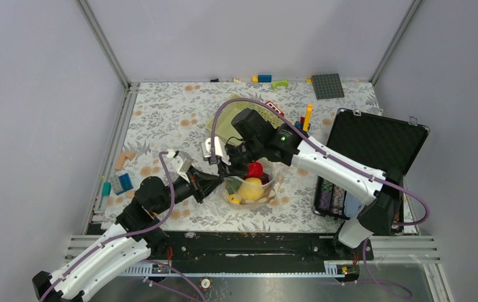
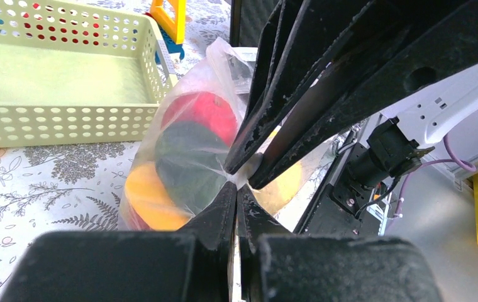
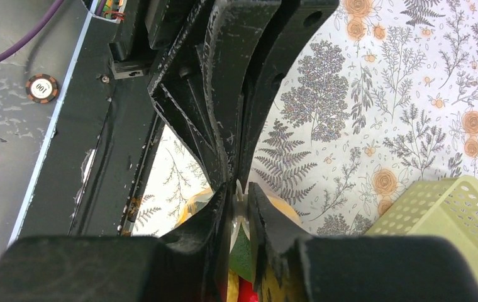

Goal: Place the food in the zip-top bag and seal the zipper
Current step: Zip the zipper food storage bag at the center of the board.

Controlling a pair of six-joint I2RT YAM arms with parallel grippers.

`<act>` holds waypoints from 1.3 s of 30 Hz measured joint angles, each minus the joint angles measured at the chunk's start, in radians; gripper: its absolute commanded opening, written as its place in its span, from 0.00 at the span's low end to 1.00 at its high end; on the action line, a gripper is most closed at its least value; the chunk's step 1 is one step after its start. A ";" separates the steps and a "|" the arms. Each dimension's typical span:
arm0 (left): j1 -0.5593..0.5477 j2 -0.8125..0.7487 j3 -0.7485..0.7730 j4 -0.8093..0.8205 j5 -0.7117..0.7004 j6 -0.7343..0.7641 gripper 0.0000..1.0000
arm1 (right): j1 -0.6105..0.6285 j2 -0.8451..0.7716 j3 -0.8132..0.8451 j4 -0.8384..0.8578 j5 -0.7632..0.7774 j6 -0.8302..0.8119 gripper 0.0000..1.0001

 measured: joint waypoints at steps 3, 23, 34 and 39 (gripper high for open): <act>0.000 -0.027 -0.012 -0.004 -0.020 -0.003 0.00 | 0.002 -0.001 -0.001 0.005 0.013 0.005 0.16; -0.002 0.002 -0.012 -0.014 -0.015 0.006 0.40 | 0.005 -0.017 -0.021 0.021 0.004 0.084 0.00; -0.001 0.037 -0.005 0.002 0.016 0.032 0.44 | 0.002 -0.023 -0.021 -0.006 -0.045 0.091 0.00; 0.002 0.076 -0.005 0.048 0.079 0.035 0.25 | -0.001 -0.030 -0.021 -0.027 -0.046 0.094 0.00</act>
